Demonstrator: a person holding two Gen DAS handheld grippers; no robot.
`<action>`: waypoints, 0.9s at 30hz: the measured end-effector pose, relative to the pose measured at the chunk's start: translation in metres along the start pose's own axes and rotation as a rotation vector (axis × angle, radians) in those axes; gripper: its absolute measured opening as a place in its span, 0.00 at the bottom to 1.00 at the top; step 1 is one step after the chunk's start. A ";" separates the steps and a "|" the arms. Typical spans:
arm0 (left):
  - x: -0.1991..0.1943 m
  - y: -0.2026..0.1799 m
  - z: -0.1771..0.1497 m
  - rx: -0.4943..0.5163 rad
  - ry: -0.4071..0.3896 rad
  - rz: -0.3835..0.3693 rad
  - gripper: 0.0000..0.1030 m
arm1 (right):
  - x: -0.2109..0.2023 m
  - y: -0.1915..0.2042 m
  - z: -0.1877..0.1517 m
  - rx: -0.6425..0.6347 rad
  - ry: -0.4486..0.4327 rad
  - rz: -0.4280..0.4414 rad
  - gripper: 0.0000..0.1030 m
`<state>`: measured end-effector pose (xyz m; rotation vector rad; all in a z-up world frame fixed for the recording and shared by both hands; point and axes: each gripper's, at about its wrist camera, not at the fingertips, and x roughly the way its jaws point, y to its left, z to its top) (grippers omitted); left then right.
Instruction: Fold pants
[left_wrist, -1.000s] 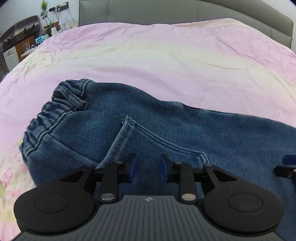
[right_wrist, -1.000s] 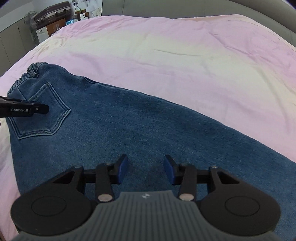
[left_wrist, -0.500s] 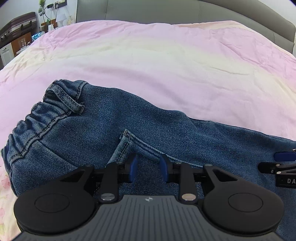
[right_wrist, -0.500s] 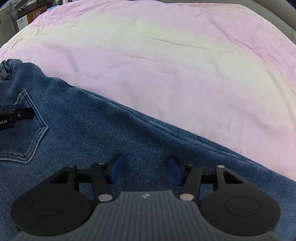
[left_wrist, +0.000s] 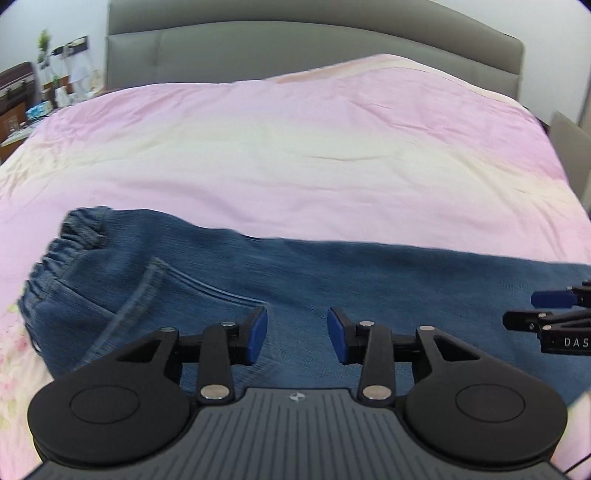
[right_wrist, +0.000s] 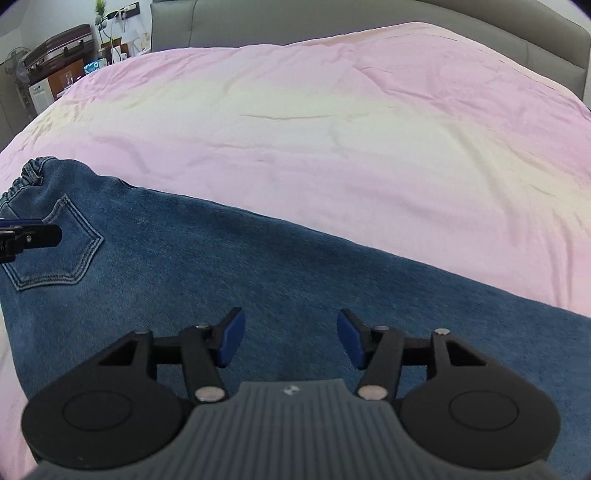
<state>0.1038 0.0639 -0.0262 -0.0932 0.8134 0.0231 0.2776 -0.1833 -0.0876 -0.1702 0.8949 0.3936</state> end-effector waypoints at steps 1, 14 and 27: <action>-0.002 -0.011 -0.004 0.010 0.008 -0.025 0.44 | -0.011 -0.009 -0.008 0.000 -0.010 -0.008 0.56; 0.001 -0.147 -0.041 0.137 0.111 -0.290 0.44 | -0.114 -0.178 -0.111 0.335 -0.012 -0.181 0.74; 0.038 -0.240 -0.039 0.184 0.210 -0.437 0.42 | -0.134 -0.304 -0.188 0.720 -0.036 -0.205 0.67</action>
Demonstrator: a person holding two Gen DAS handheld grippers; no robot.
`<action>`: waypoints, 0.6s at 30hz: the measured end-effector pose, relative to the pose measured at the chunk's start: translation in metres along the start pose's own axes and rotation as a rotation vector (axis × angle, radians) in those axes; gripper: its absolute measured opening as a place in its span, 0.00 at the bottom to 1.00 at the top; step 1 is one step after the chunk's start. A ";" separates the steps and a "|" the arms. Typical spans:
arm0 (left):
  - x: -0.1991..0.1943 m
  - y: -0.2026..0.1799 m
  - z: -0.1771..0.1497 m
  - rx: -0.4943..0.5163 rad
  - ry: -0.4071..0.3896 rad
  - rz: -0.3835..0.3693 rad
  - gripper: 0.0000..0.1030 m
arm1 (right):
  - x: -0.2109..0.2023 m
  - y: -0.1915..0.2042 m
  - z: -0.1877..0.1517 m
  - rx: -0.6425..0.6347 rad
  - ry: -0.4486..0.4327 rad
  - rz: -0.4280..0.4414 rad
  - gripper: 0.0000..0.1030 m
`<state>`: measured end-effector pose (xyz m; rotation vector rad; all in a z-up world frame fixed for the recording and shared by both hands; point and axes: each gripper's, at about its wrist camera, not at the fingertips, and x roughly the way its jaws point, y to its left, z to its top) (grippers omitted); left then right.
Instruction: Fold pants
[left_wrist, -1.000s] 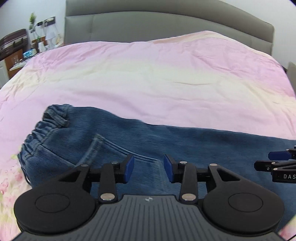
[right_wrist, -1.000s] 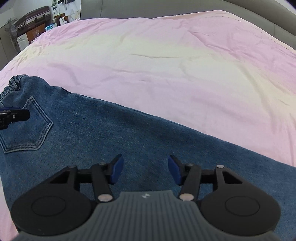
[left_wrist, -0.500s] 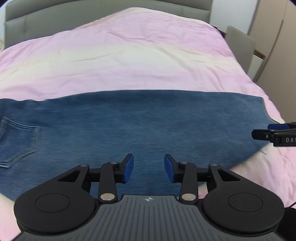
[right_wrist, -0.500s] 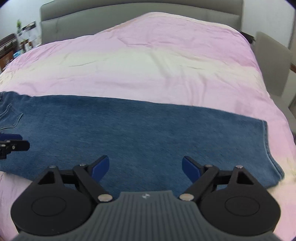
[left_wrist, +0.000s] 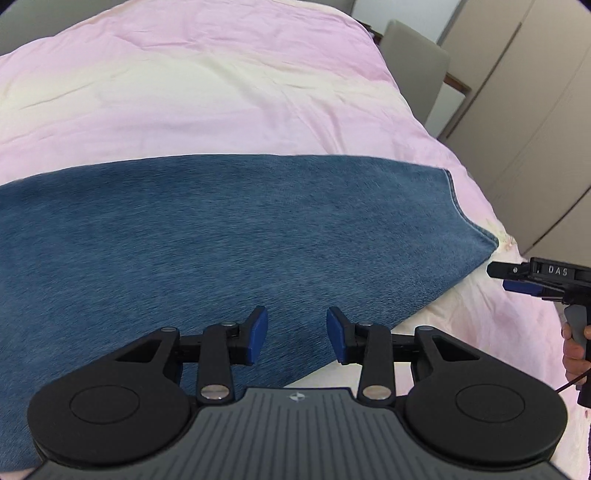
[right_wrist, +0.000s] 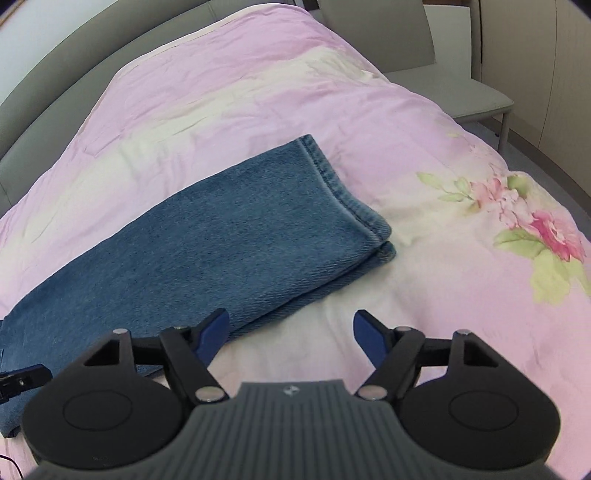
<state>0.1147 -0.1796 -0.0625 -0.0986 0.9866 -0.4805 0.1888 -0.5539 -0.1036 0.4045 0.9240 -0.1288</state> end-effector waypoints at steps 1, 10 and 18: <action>0.006 -0.005 0.002 0.013 0.009 -0.001 0.42 | 0.003 -0.005 0.001 0.017 0.003 0.010 0.66; 0.044 -0.034 0.018 0.070 0.038 -0.050 0.41 | 0.039 -0.055 0.024 0.278 0.004 0.095 0.53; 0.066 -0.047 0.024 0.189 0.106 -0.079 0.33 | 0.070 -0.084 0.029 0.454 0.017 0.172 0.42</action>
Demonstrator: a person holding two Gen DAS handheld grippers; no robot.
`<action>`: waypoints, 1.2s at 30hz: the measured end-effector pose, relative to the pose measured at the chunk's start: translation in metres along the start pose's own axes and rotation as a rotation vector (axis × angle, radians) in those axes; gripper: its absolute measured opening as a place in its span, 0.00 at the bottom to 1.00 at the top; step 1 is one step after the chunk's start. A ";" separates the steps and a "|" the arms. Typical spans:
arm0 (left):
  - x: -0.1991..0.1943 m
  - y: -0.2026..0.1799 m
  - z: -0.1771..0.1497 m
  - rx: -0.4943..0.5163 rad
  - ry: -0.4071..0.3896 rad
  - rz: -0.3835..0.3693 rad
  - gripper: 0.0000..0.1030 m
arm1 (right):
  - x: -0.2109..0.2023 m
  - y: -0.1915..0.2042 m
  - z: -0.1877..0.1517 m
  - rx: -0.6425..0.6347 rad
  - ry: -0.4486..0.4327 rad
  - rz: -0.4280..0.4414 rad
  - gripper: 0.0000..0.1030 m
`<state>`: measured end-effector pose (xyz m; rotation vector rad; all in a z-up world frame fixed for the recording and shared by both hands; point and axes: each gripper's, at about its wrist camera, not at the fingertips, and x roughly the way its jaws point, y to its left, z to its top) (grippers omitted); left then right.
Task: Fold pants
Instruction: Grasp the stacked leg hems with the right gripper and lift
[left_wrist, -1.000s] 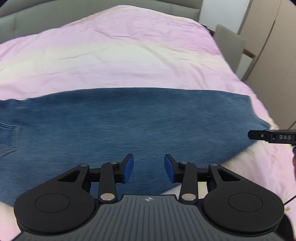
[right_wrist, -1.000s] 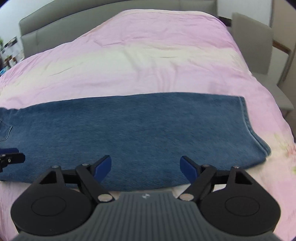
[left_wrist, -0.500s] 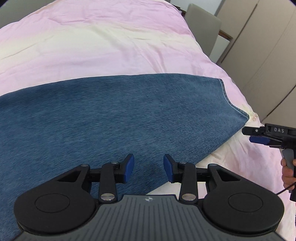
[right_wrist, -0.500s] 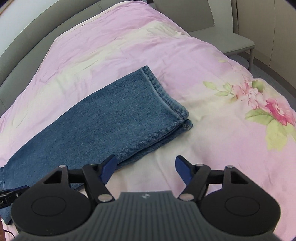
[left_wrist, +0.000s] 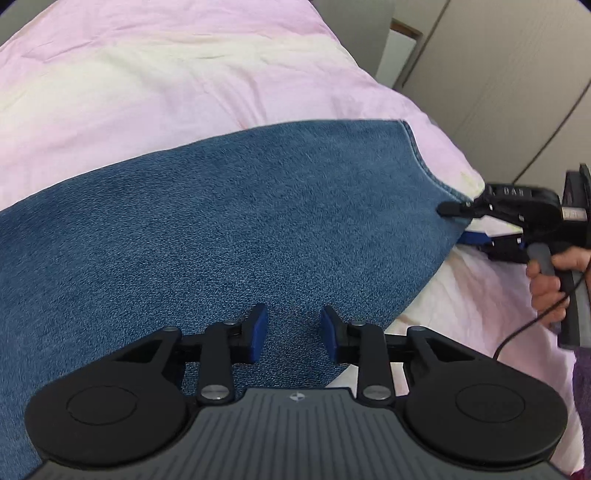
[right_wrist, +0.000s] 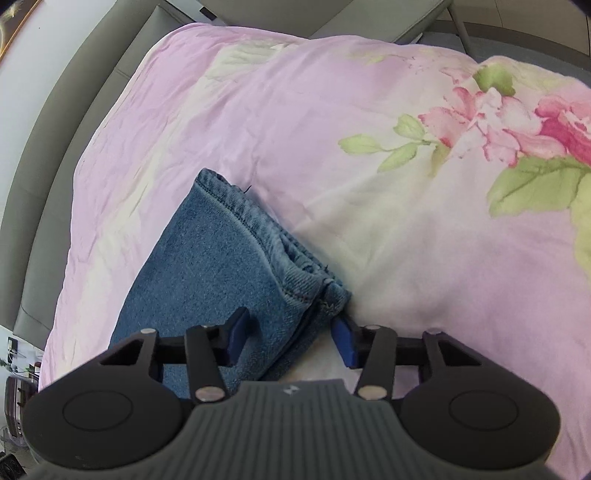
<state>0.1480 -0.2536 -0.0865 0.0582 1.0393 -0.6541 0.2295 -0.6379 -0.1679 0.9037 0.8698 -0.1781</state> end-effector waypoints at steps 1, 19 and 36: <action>0.002 0.000 0.000 0.015 0.008 -0.003 0.33 | 0.003 -0.003 0.000 0.016 -0.001 0.005 0.40; 0.017 -0.004 -0.007 0.202 0.136 0.019 0.29 | -0.055 0.055 0.004 -0.154 -0.075 0.051 0.07; -0.059 0.003 -0.028 0.192 0.000 0.016 0.30 | -0.127 0.287 -0.077 -0.743 -0.051 0.133 0.07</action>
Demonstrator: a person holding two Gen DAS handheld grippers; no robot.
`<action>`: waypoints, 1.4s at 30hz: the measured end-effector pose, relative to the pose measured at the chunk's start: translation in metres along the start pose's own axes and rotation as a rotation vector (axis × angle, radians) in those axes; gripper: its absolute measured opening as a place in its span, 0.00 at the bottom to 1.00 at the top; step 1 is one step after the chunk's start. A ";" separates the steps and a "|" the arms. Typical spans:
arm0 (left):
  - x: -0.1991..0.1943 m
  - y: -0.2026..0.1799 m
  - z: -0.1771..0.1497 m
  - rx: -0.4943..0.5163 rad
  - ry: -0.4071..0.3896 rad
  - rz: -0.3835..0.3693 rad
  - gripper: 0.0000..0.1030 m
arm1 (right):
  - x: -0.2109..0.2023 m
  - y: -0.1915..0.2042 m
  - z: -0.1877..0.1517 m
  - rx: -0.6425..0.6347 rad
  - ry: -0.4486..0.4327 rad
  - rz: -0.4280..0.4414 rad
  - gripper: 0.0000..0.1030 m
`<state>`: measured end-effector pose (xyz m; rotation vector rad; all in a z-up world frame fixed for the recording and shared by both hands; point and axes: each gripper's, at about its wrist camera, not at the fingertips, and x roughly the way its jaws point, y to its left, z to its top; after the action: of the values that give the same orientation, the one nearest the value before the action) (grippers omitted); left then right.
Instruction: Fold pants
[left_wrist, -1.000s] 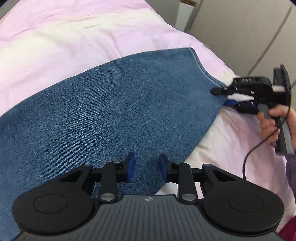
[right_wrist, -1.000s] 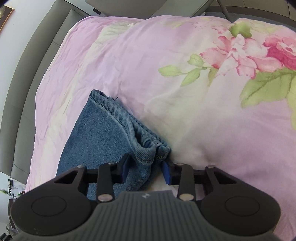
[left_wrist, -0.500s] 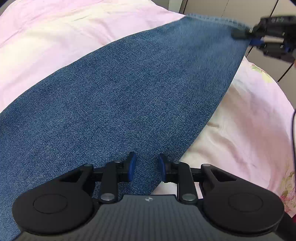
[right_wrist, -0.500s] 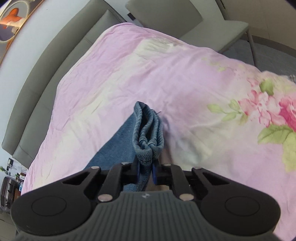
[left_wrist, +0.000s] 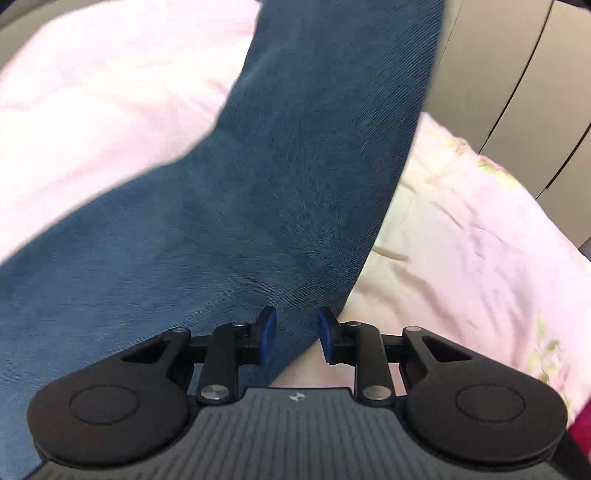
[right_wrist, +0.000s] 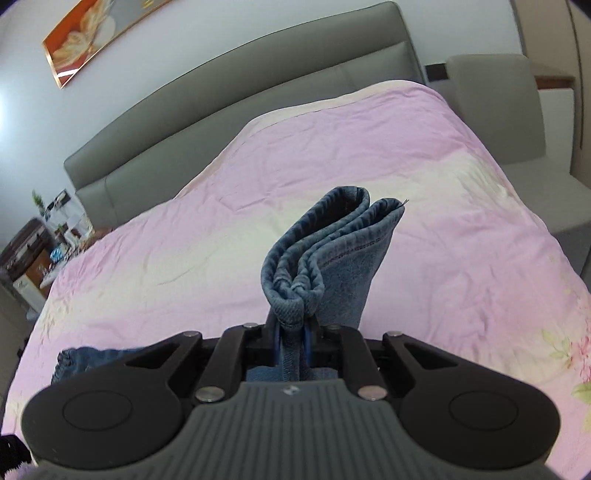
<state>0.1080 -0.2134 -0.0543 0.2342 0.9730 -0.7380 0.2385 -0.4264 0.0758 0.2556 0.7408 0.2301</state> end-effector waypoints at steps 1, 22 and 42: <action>-0.014 0.006 -0.003 -0.006 -0.010 0.007 0.31 | 0.003 0.016 0.001 -0.037 0.015 0.001 0.07; -0.150 0.164 -0.118 -0.399 -0.123 0.163 0.37 | 0.178 0.200 -0.148 -0.321 0.474 0.130 0.11; -0.131 0.211 -0.148 -0.844 -0.233 0.016 0.37 | 0.209 0.204 -0.144 -0.192 0.566 0.177 0.26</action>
<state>0.1044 0.0760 -0.0589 -0.5683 0.9776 -0.2810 0.2655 -0.1513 -0.0956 0.0691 1.2491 0.5522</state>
